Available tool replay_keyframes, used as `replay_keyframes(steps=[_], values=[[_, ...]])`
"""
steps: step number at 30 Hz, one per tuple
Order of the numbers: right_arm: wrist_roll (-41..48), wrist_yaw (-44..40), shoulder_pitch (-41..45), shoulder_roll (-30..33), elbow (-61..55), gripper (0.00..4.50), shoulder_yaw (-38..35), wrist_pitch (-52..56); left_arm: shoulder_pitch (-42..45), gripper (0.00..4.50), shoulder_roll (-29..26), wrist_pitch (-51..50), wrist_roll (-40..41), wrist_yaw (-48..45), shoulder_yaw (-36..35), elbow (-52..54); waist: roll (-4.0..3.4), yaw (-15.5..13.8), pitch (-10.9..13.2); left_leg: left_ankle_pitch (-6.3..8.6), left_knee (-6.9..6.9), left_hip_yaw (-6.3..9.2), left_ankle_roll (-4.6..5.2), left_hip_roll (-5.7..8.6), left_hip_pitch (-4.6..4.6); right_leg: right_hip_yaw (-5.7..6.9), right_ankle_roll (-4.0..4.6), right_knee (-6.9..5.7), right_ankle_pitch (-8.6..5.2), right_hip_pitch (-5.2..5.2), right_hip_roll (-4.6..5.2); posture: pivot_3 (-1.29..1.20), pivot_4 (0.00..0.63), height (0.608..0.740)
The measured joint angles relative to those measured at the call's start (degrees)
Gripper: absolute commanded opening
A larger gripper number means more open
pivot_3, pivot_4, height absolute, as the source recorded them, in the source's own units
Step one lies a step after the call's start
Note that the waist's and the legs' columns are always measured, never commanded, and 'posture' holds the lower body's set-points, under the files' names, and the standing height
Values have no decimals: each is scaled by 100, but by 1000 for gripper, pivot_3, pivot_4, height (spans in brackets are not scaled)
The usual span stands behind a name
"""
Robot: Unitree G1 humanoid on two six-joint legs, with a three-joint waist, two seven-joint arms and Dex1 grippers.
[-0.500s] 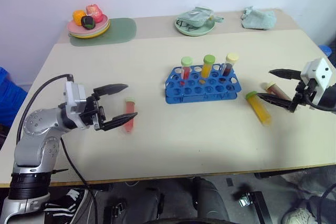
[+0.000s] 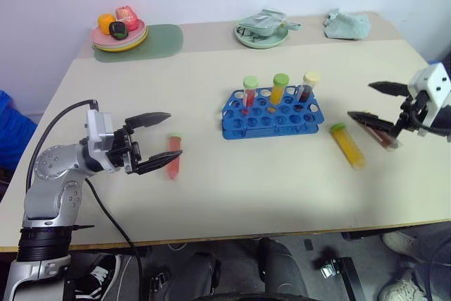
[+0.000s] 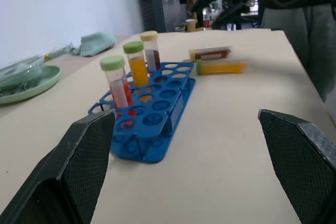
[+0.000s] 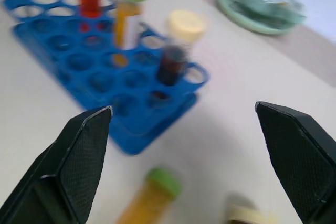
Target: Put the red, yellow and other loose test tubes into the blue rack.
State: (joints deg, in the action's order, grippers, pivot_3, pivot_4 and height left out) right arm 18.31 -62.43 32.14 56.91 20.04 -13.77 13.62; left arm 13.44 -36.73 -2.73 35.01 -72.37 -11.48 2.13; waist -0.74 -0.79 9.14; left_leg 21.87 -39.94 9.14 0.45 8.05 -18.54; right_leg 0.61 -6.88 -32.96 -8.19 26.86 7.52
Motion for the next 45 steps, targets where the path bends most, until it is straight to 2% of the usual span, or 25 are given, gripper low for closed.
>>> replay_keyframes(steps=[3,6,11,16,23,26,33,45], values=[[-181,163,557,162,213,4500,139,282,39,4453,101,169,-78,-34,13,-148,1,-11,0,1,0,0,2,0,-3,0,0,1,0,2,0,0,150,740],[-693,315,819,361,477,4500,621,581,60,4453,220,232,-133,3,113,-193,4,-13,-1,4,-2,-2,7,1,-4,0,0,1,0,-2,1,0,150,740],[-1302,151,1368,395,979,4500,1655,2019,37,4453,332,259,-192,43,196,-115,-2,15,1,4,-1,-21,8,0,-15,-16,0,-2,0,24,1,0,150,740],[-1924,-237,2529,257,1793,4500,2570,3134,-164,4453,335,301,-192,144,188,94,-1,16,1,5,-3,-48,9,-7,-38,-32,-1,-6,1,53,-5,0,150,740],[-2747,-628,3625,-284,3586,4500,3502,3368,-339,4453,324,148,-188,388,190,512,-1,5,1,6,-8,-53,11,-5,-57,-32,-1,-7,2,66,-4,0,150,740],[-3148,-706,3898,-403,4164,4500,3799,3103,-396,4453,319,41,-188,484,194,644,-1,19,1,6,-8,-56,10,-5,-71,-32,-1,-9,2,84,-5,0,150,740],[-3544,-405,4114,-680,5046,4500,3809,2584,-498,4453,321,-181,-184,795,219,1108,-1,27,1,6,-8,-63,10,-6,-75,-37,0,-12,3,93,-6,0,150,740],[-3527,83,4036,-811,5533,4500,3316,2352,-601,4453,190,-455,-71,1054,148,1459,-2,32,0,5,-9,-70,10,-7,-75,-42,0,-13,3,95,-9,0,150,740]])
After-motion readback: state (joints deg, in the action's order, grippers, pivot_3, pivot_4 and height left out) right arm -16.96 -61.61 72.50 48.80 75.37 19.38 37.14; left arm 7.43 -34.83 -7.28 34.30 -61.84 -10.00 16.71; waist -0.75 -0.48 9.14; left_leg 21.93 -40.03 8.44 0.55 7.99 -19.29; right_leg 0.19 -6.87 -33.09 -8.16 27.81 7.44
